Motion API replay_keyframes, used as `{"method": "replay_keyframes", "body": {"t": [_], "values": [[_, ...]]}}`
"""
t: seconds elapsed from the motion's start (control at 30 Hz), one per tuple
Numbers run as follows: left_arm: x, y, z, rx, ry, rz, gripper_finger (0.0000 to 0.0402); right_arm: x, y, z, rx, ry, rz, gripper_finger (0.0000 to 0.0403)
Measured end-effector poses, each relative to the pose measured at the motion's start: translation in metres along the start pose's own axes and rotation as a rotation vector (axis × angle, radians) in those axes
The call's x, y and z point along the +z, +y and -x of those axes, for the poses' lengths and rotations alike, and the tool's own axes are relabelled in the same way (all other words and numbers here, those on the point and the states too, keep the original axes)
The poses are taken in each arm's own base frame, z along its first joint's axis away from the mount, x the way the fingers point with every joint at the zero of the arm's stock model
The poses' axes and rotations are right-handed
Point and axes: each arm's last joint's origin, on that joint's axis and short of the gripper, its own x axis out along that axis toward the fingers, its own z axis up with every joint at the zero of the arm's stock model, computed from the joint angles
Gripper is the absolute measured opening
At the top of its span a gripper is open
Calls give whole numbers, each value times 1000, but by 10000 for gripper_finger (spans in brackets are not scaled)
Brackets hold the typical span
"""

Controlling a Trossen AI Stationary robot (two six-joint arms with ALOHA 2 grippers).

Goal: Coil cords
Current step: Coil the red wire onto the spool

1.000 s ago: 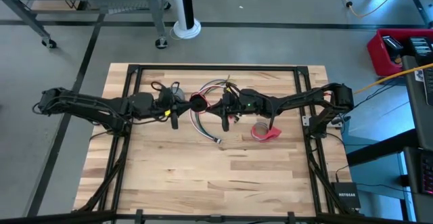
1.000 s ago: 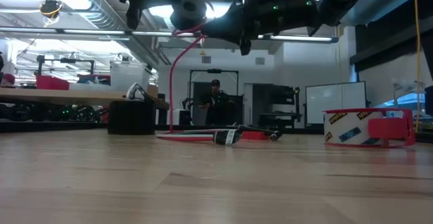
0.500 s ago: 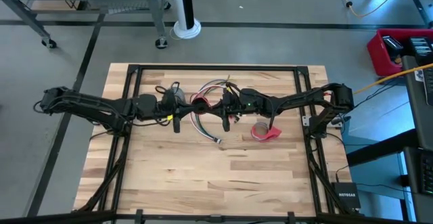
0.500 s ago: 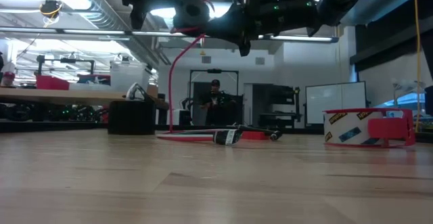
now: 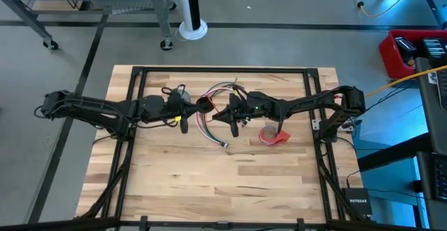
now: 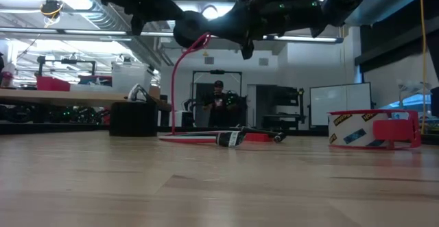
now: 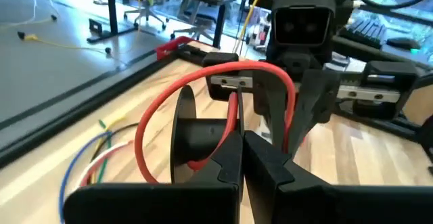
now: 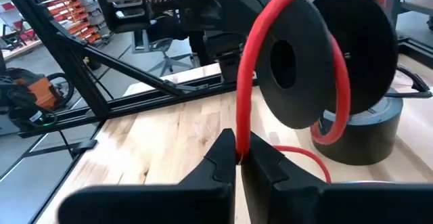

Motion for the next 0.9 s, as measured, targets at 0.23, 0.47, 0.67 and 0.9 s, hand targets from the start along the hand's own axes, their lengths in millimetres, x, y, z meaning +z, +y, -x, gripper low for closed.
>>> {"method": "replay_keyframes", "body": {"t": [0.23,0.47,0.67,0.9], "values": [[0,-4,1,-25,-7,9,0,0,-1,0,-32,2,-2,10],[6,-5,13,24,-48,-5,0,-1,-5,0,-134,-8,-28,20],[16,-4,36,41,-98,6,0,-1,-6,1,-170,-18,-36,33],[27,-5,60,-18,-173,-25,0,1,-5,0,-155,-35,-79,36]]}}
